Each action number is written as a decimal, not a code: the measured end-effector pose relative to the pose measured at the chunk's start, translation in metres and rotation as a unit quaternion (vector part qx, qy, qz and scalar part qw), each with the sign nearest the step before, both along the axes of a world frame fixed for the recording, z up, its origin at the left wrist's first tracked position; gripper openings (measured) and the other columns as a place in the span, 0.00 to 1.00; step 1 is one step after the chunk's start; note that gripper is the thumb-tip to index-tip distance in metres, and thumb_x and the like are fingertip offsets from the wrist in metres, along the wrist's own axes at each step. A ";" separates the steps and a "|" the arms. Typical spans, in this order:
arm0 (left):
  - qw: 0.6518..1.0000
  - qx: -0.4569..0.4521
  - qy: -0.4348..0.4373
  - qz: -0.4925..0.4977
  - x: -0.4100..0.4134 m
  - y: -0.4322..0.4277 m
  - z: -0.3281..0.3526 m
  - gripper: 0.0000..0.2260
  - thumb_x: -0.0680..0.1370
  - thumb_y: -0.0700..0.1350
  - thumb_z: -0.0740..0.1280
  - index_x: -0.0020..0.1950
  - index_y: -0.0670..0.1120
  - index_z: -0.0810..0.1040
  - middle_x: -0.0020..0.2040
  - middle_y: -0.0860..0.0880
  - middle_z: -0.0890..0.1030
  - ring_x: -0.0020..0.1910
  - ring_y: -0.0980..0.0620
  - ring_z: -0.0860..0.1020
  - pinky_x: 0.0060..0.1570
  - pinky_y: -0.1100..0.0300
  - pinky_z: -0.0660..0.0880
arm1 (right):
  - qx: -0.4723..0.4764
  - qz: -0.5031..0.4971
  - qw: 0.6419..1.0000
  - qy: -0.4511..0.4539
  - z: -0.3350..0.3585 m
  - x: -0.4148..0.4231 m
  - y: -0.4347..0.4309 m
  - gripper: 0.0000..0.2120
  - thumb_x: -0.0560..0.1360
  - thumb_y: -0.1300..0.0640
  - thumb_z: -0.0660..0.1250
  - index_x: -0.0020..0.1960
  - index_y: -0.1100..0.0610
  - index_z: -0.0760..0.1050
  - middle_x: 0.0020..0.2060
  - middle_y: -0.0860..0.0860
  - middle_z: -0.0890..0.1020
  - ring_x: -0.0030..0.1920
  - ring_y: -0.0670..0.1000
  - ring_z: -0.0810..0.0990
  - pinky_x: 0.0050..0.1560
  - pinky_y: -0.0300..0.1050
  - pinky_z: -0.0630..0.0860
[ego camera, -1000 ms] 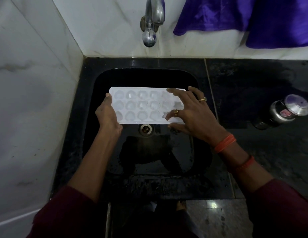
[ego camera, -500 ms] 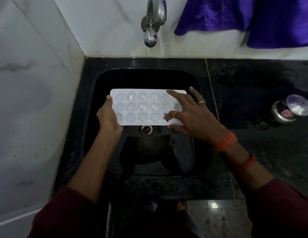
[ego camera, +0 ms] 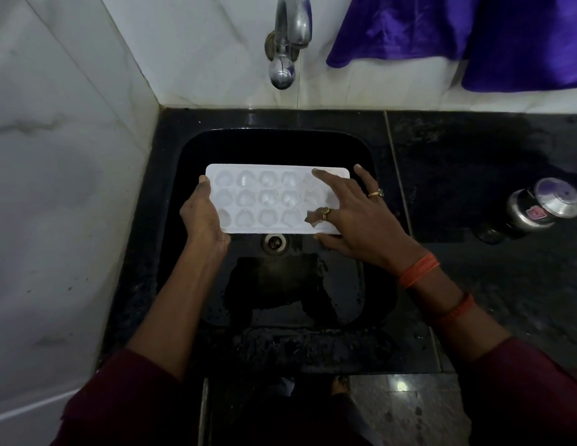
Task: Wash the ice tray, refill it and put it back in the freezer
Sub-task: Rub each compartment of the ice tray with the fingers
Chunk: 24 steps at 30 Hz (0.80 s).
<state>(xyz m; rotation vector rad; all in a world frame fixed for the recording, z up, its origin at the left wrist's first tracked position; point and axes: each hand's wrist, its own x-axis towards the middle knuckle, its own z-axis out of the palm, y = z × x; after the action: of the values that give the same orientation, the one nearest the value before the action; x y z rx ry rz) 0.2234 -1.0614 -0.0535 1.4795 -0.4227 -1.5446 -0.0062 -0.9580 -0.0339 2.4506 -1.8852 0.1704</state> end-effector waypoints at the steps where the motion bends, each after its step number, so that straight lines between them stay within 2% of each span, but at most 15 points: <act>1: 1.000 0.000 -0.001 0.000 0.000 0.000 0.000 0.17 0.83 0.54 0.66 0.62 0.43 0.83 0.54 0.43 0.87 0.50 0.42 0.87 0.45 0.41 0.85 | 0.001 0.001 1.000 0.002 -0.001 0.001 0.001 0.13 0.73 0.42 0.72 0.56 0.44 0.82 0.77 0.57 0.63 0.73 0.57 0.69 0.77 0.67 0.51; 8: 1.000 -0.006 -0.011 -0.001 0.000 0.001 0.002 0.16 0.83 0.54 0.66 0.61 0.43 0.83 0.54 0.44 0.87 0.51 0.42 0.87 0.46 0.41 0.85 | -0.012 -0.005 1.000 -0.023 0.001 0.001 0.002 0.13 0.70 0.42 0.73 0.53 0.43 0.81 0.77 0.55 0.63 0.74 0.55 0.66 0.78 0.64 0.48; 15: 1.000 -0.008 -0.009 -0.003 -0.002 0.003 0.002 0.16 0.84 0.54 0.65 0.60 0.43 0.83 0.53 0.44 0.87 0.49 0.43 0.87 0.43 0.43 0.85 | -0.004 -0.004 1.000 0.003 -0.002 0.002 0.005 0.14 0.73 0.42 0.71 0.57 0.44 0.82 0.79 0.58 0.58 0.76 0.57 0.62 0.77 0.67 0.49; 17: 1.000 -0.008 -0.006 0.001 -0.001 0.003 0.002 0.16 0.83 0.53 0.66 0.60 0.43 0.83 0.53 0.44 0.87 0.49 0.43 0.87 0.44 0.43 0.85 | -0.007 -0.007 1.000 -0.002 -0.001 0.002 0.006 0.15 0.74 0.40 0.67 0.57 0.44 0.82 0.80 0.57 0.57 0.76 0.56 0.62 0.78 0.66 0.47; 20: 1.000 -0.011 -0.009 0.000 -0.001 0.003 0.002 0.15 0.84 0.53 0.65 0.60 0.43 0.83 0.53 0.44 0.87 0.49 0.43 0.87 0.44 0.44 0.85 | -0.013 -0.015 1.000 -0.021 0.003 0.001 0.006 0.21 0.75 0.34 0.57 0.55 0.43 0.82 0.79 0.58 0.60 0.75 0.56 0.64 0.78 0.65 0.45; 21: 1.000 -0.011 -0.008 0.000 0.000 0.003 0.002 0.15 0.84 0.53 0.65 0.60 0.43 0.83 0.53 0.44 0.87 0.49 0.43 0.87 0.44 0.43 0.85 | -0.014 -0.014 1.000 -0.020 0.004 0.002 0.006 0.21 0.75 0.34 0.58 0.55 0.44 0.82 0.79 0.58 0.60 0.75 0.56 0.65 0.78 0.65 0.45; 24: 1.000 -0.009 -0.001 0.001 0.000 0.004 0.001 0.16 0.83 0.54 0.65 0.61 0.43 0.83 0.53 0.44 0.87 0.50 0.42 0.87 0.46 0.42 0.85 | -0.019 -0.012 1.000 0.010 0.004 0.004 0.006 0.16 0.73 0.39 0.69 0.56 0.46 0.83 0.79 0.59 0.59 0.74 0.57 0.66 0.77 0.68 0.48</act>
<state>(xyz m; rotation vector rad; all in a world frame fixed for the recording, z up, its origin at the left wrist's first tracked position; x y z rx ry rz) 0.2233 -1.0577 -0.0524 1.4664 -0.4356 -1.5348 -0.0022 -0.9523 -0.0303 2.3962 -1.8841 0.1774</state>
